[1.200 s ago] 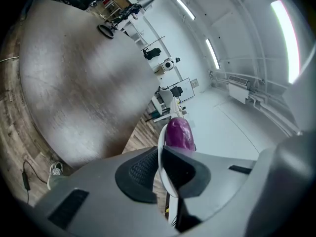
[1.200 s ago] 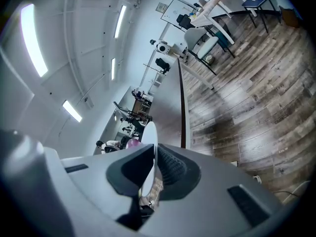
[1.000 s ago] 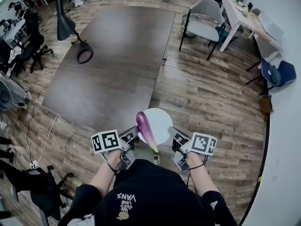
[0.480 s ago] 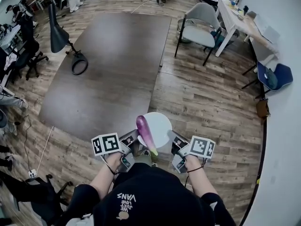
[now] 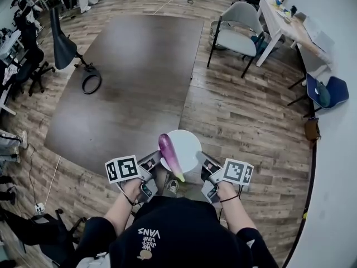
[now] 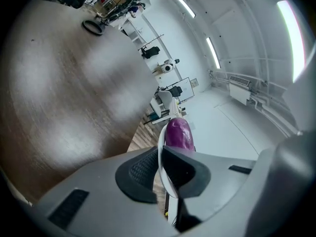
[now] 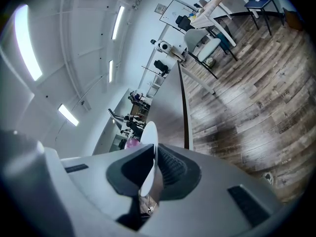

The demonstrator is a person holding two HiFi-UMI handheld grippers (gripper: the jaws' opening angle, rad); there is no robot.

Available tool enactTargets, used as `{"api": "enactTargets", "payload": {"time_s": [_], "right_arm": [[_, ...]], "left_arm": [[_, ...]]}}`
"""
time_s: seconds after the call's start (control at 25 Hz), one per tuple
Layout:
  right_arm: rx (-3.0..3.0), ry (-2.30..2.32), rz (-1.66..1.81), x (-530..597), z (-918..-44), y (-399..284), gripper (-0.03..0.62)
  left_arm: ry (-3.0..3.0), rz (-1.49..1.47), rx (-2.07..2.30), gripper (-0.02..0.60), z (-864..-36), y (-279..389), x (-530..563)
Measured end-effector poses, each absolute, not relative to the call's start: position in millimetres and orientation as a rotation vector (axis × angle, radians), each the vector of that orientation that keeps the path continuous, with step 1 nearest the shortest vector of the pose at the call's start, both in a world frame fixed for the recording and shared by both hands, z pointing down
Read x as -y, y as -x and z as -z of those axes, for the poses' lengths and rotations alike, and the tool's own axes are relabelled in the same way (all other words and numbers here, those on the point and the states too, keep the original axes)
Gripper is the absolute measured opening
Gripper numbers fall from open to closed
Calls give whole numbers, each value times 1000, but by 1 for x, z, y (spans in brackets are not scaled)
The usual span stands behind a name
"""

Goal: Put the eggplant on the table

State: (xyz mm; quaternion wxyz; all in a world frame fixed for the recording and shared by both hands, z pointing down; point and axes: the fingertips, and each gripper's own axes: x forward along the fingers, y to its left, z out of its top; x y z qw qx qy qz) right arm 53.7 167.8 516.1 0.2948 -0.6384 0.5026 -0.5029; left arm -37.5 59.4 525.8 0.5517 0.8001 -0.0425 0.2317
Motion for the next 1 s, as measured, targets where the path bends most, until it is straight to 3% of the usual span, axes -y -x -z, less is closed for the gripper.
{"api": "enactTargets", "payload": {"time_s": [0.64,1.0], "right_arm": [[-1605,1592,1466,-163,-511,-145,37],[-1749,1508,1574,-138,-524,-150,37]], "left_arm": [[-1847,-340,316,37,-525,-28,-82],[-1814,-246,465,37,-529,-21,-74]]}}
